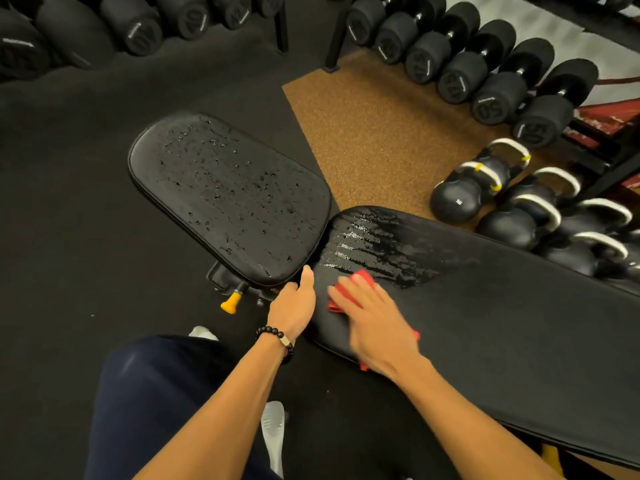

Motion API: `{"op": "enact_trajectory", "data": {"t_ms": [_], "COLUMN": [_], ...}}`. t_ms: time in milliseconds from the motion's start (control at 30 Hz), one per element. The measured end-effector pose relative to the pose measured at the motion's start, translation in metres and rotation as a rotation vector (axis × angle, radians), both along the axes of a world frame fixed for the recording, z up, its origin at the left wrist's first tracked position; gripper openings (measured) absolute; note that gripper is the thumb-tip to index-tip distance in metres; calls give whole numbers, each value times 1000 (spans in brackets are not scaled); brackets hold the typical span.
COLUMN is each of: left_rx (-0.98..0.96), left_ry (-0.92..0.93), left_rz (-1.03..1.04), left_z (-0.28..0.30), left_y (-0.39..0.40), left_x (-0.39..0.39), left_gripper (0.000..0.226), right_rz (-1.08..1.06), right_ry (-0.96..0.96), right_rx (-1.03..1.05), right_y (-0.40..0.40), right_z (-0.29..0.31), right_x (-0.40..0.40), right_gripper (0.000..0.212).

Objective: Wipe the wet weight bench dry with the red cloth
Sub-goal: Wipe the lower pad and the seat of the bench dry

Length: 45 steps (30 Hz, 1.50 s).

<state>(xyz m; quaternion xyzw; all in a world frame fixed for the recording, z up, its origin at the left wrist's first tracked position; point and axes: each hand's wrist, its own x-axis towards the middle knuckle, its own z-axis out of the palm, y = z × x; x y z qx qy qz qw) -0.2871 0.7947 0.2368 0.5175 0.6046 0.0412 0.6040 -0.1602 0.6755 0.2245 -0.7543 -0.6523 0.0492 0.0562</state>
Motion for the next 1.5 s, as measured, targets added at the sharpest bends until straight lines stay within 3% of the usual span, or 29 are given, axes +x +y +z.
{"op": "enact_trajectory", "data": {"t_ms": [67,167,333,467,567,633,800,867,1000,1100,1233,1367,1500], "left_rx": [-113,-214,-219,-239,-239,-184,59,31,-152,-163,58,140,-70], "left_ry": [-119,-240,-174,-162,-100,-49,66,6,-92,-111,24,37,-91], "left_rz": [84,206,215,185,117,90,9,-34,27,58,-33,-125,-15], "left_z": [6,4,-3,-2,-2,-5,2,0,-3,0,3,2,7], "left_y": [1,0,5,5,7,6,2,2,1,4,5,2,2], "left_x": [3,-4,-9,-12,-21,-25,-30,-30,-28,-23,-20,-21,-19], "left_gripper": [92,69,51,65,75,72,61,49,49,56,72,52,49], "right_rz": [61,122,404,208,96,42,441,548,242,94,242,546,252], "right_ry": [40,72,97,42,-88,-54,58,97,43,-18,67,95,17], "right_rx": [-69,-147,-146,-126,-66,-59,-172,-169,-89,-53,-81,-169,-29], "right_y": [36,51,-39,-66,-10,30,19,-10,-9,34,39,-21,-19], "right_z": [-2,4,21,25,12,1,4,12,7,-1,-6,9,3], "right_x": [-24,-35,9,48,21,-8,-29,-7,33,-1,-42,-12,23], "right_gripper": [65,65,54,46,46,46,48,48,42,42,42,44,42]}}
